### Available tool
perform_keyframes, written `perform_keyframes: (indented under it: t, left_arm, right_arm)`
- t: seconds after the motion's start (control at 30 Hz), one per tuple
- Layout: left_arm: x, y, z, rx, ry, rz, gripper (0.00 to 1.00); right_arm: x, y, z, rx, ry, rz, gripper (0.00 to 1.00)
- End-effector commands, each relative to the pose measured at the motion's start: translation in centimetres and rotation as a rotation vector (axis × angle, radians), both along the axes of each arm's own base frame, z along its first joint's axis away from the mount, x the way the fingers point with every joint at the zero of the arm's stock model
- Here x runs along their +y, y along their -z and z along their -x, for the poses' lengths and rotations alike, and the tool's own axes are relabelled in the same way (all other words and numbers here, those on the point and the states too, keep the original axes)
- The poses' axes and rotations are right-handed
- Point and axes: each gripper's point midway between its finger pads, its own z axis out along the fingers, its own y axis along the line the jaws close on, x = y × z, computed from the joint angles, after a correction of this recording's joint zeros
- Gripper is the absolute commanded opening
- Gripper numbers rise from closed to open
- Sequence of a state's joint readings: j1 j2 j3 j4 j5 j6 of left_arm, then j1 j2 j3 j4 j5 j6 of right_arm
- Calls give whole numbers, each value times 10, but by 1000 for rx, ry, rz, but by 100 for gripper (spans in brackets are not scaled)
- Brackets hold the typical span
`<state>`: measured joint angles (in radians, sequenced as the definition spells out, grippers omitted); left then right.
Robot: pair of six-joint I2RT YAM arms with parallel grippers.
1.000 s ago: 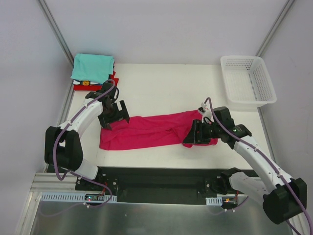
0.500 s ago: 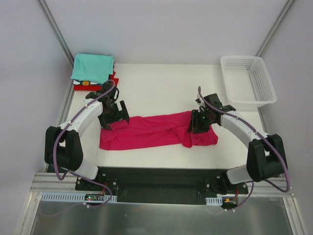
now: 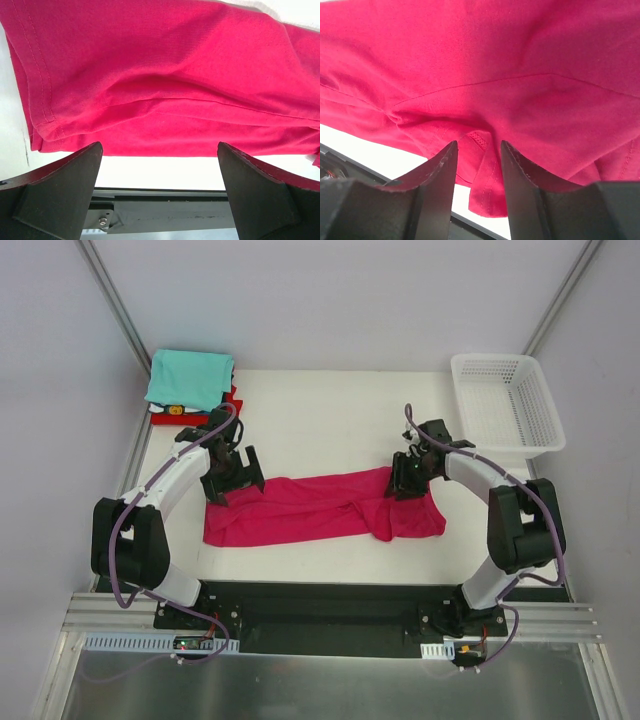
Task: Fold and stack the t-shirts
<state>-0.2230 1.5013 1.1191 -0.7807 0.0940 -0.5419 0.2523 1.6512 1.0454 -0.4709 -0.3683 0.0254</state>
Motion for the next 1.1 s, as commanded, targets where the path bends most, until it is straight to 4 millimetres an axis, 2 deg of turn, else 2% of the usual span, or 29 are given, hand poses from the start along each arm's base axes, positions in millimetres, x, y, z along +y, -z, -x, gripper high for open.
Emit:
perform_keyframes:
  t: [0.0,0.3,0.7,1.07]
  left_arm:
    - [2,-2,-1,-10,15,-19,99]
    - [1,-3,-1,-11,14,-15,99]
    - [1,-6,1,-16,9,-11,99]
    - [2,-11,2,-27,8,-11,99]
  right_arm:
    - [7,-3,-6,-19,-18,-50,43]
    - [12,10,3,19,-13,-89,43]
    - [15,10,28,32,-25,-127,43]
    - [35,-17,37,-11,-70,-165,43]
